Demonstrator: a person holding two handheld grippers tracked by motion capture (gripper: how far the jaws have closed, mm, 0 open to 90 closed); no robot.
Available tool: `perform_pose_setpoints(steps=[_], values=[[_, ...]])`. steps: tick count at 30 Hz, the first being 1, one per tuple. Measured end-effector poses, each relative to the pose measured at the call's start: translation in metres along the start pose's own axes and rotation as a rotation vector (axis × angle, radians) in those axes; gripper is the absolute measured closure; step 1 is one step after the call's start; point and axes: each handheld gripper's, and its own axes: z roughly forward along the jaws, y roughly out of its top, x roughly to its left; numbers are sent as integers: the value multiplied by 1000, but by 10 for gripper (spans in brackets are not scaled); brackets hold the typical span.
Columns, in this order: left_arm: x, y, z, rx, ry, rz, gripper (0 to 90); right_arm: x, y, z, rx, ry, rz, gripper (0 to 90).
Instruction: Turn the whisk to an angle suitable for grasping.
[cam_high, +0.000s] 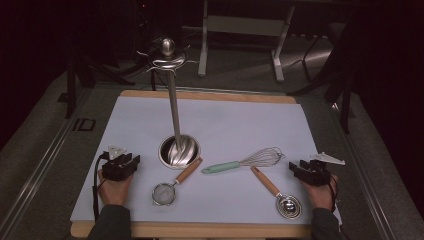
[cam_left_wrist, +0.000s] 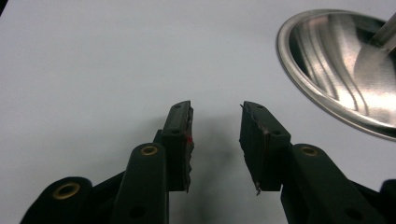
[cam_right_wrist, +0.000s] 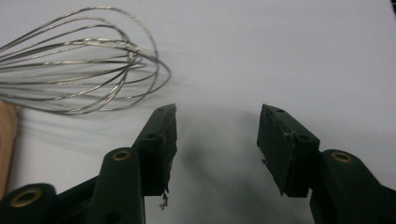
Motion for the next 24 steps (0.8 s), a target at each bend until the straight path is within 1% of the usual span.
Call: perform_pose_setpoints(steps=[1, 2, 3, 4, 5, 6, 7, 8, 9, 10, 11, 12, 13, 15, 18, 20, 21, 22, 24], values=[[0, 0, 0, -4, -9, -3, 647, 0, 0, 0, 0, 0, 0, 470], [1, -1, -1, -9, -31, -8, 652, 2, 1, 0, 6, 8, -11, 486], [1, -1, -1, -9, -31, -8, 654, 2, 1, 0, 6, 8, -11, 486], [1, -1, -1, -13, -39, -10, 654, 4, 2, 0, 6, 19, -22, 495], [2, -1, -2, -17, -48, -12, 654, 4, 2, 0, 6, 19, -22, 495], [2, -2, -3, -30, -58, -22, 653, 6, 3, -2, 2, 44, -16, 505], [2, -2, -3, -30, -58, -22, 653, 7, 4, -3, -7, 62, -11, 514], [3, -2, -3, -36, -60, -25, 653, 7, 4, -3, -7, 62, -11, 514], [3, -2, -3, -37, -65, -28, 653, 9, 6, -5, -10, 73, -13, 519], [3, -2, -3, -31, -66, -26, 650, 12, 9, -7, -15, 76, -31, 526], [2, -2, -2, -28, -64, -22, 642, 13, 11, -8, -17, 83, -42, 555], [1, -2, -2, -25, -64, -11, 639, 14, 13, -9, -14, 102, -53, 585], [1, -2, -2, -24, -64, -4, 639, 15, 15, -11, -13, 113, -67, 590], [-1, -2, -2, -22, -57, 12, 639, 17, 18, -13, -16, 132, -73, 587], [-2, -2, -2, -17, -47, 25, 640, 21, 24, -17, -17, 146, -97, 585], [-4, -2, -2, -17, -39, 35, 640, 26, 30, -20, -14, 151, -128, 582], [-5, -2, -1, -13, -31, 49, 640, 27, 32, -21, -13, 153, -141, 588], [-6, -2, -1, -12, -29, 56, 640, 30, 35, -23, -11, 156, -166, 586], [-8, -2, -1, -9, -25, 70, 640, 34, 40, -24, -5, 160, -184, 556]])
